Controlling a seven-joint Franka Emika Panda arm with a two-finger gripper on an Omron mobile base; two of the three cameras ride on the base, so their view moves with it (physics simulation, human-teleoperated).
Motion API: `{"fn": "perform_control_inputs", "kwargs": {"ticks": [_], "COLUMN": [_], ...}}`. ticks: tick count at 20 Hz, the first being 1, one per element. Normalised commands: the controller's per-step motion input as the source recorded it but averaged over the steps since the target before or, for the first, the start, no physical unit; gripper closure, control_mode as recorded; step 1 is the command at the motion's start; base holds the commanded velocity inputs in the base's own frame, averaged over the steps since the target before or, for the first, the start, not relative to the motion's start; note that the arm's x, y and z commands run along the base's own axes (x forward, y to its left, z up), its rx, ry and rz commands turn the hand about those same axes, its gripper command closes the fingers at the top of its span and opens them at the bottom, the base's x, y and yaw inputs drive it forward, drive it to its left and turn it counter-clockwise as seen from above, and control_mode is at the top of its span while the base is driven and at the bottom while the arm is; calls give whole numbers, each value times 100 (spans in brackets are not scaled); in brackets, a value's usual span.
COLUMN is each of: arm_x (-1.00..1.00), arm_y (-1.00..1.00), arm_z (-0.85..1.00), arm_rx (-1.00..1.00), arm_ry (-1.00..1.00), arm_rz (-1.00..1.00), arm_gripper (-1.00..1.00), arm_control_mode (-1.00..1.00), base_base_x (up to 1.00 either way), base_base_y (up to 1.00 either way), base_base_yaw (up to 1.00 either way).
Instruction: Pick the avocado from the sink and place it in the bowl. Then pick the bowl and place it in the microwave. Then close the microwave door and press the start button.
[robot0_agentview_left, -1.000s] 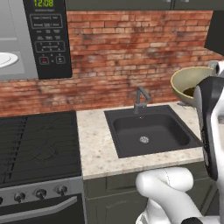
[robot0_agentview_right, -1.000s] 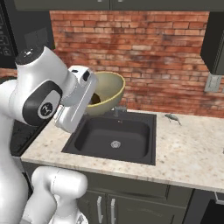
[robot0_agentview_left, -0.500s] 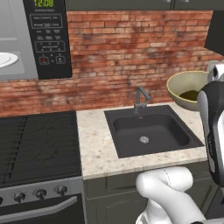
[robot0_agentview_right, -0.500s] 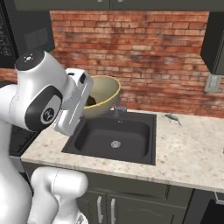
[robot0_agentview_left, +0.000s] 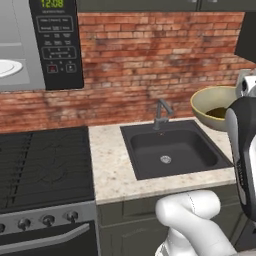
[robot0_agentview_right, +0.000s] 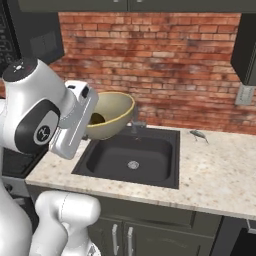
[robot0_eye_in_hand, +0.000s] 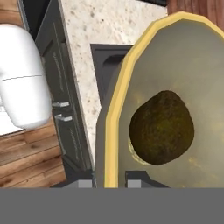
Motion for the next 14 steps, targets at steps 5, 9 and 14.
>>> {"fn": "perform_control_inputs", "kwargs": {"ticks": [5,9,14], "arm_x": [0,0,0], "arm_y": [0,0,0], "arm_z": [0,0,0], "arm_rx": [0,0,0], "arm_ry": [0,0,0], "arm_rz": [0,0,0], "arm_gripper": [100,100,100], "arm_control_mode": [100,100,100], "base_base_x": [-11,-10,-29], "base_base_y": [55,61,57], "base_base_yaw": [5,3,2]}}
